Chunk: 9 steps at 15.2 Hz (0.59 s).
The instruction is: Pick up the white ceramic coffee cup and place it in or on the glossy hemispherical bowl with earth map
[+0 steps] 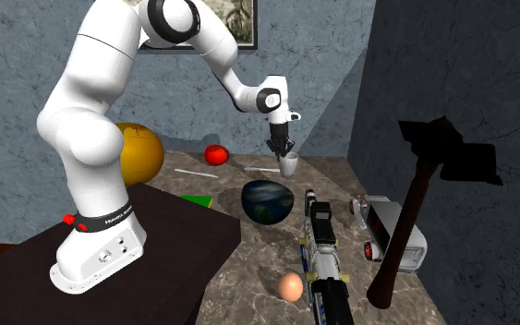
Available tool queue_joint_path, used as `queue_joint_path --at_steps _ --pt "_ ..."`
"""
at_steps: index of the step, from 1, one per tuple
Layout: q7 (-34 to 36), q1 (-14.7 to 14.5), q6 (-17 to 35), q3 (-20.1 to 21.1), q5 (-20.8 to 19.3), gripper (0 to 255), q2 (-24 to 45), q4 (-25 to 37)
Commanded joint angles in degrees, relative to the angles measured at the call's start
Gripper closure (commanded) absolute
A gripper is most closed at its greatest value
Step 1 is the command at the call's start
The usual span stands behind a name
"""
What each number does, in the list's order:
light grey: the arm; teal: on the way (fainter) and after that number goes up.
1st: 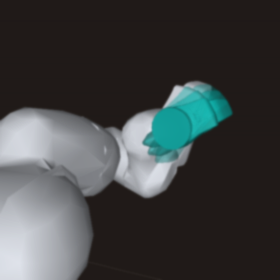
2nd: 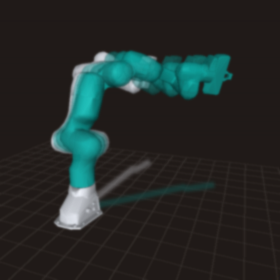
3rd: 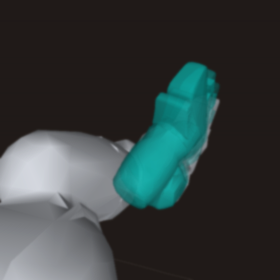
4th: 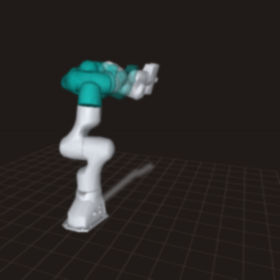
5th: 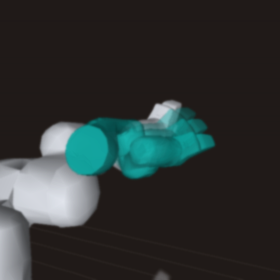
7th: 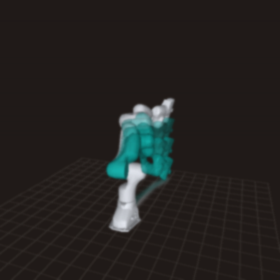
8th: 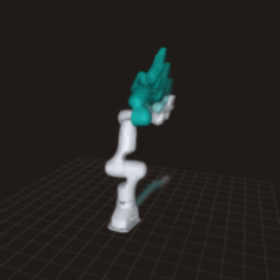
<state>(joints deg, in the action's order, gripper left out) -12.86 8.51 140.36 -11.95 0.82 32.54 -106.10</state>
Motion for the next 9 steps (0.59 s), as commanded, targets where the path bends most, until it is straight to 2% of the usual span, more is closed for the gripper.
queue_joint_path --at_steps 1,9 --pt "0.0 -0.1 -1.0 -0.1 -0.2 255 -1.1 -0.1" --pt "0.1 -0.6 -5.5 -0.7 -0.9 255 -5.2 0.4"
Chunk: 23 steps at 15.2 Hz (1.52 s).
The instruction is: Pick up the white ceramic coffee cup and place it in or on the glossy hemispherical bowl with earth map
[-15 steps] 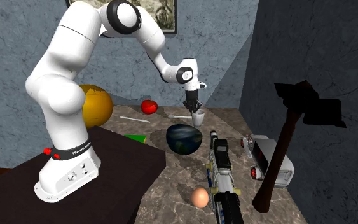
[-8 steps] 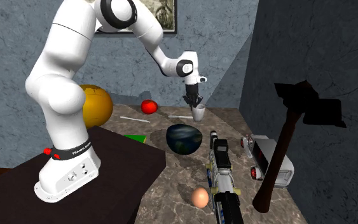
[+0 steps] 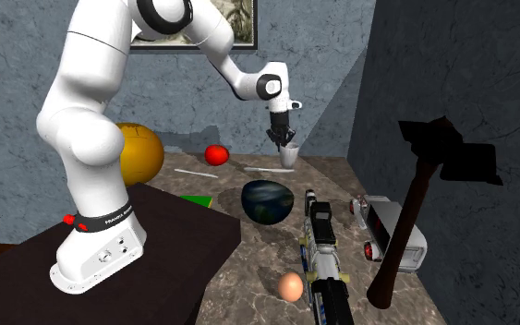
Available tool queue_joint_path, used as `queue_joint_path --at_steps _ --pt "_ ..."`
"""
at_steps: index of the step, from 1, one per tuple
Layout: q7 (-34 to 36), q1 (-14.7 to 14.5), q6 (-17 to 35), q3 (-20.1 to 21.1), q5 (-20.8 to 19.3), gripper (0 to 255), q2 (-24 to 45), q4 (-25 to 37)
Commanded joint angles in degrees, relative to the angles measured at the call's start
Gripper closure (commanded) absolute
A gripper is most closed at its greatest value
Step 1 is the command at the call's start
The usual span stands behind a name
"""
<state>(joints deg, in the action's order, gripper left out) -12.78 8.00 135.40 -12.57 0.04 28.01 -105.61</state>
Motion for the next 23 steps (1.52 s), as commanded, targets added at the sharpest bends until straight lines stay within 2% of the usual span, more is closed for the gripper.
queue_joint_path --at_steps 1,15,23 --pt "0.0 -0.1 -1.2 -0.1 -0.2 255 -1.1 0.0" --pt "0.1 -0.7 -9.6 -0.8 -1.3 255 -6.8 2.9" --pt "1.2 -1.3 -4.3 -2.8 -6.4 255 -24.4 -19.6"
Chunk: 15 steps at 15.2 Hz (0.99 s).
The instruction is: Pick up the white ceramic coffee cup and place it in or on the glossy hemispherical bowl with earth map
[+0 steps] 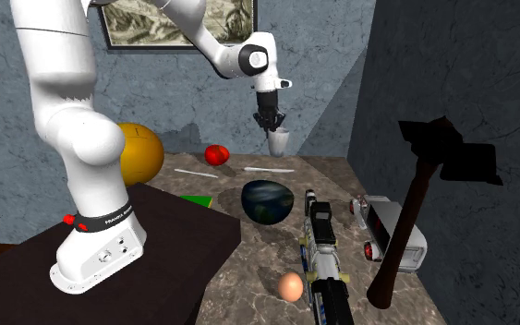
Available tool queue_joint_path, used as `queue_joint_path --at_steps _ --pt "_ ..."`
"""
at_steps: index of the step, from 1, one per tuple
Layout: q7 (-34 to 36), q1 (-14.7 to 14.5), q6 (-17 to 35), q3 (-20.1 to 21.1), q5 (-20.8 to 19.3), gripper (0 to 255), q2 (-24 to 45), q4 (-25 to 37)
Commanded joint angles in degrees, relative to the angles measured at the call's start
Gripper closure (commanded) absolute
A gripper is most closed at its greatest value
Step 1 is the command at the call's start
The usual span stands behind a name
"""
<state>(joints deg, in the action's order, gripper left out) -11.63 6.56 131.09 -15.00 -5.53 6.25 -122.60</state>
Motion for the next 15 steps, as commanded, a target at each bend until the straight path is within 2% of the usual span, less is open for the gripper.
queue_joint_path --at_steps 1,6,10,15 --pt "0.2 0.2 0.4 -0.5 -1.6 255 -4.8 -5.1" --pt "1.2 1.4 0.9 -1.3 -5.7 255 -16.1 -16.6" --pt "1.6 3.5 -0.3 -1.5 -9.2 255 -26.2 -25.3" --pt "1.8 3.6 4.3 -2.0 -9.4 255 -23.5 -27.2"
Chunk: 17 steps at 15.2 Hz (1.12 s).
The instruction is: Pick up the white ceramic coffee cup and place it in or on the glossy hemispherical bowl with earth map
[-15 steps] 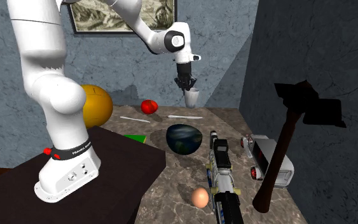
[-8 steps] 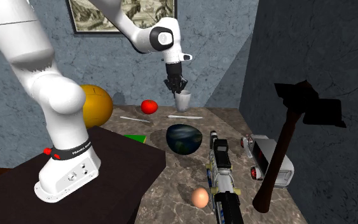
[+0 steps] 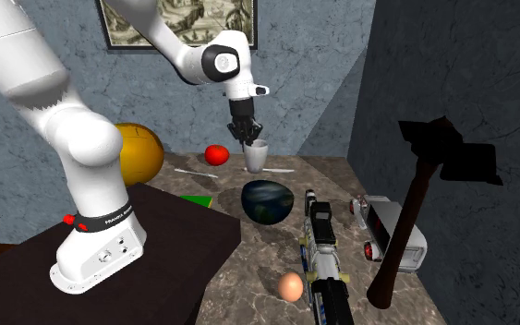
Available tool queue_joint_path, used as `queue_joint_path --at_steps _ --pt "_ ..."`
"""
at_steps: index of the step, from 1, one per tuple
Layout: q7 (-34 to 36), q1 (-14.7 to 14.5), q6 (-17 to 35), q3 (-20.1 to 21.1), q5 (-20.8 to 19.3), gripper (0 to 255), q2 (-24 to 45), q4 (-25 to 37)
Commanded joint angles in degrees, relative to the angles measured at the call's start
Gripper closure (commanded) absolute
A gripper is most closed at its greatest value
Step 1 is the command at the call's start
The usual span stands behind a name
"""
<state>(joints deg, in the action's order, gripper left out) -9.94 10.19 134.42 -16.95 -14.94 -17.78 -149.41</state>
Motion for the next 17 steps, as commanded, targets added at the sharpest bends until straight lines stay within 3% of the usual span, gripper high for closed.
queue_joint_path --at_steps 1,13,17 --pt "0.2 0.0 1.9 -0.1 -0.1 255 1.2 -0.7" --pt "0.6 -0.1 13.5 -1.2 0.0 255 9.8 -3.7" --pt "0.6 -0.1 13.5 -1.2 0.0 255 9.8 -3.7"
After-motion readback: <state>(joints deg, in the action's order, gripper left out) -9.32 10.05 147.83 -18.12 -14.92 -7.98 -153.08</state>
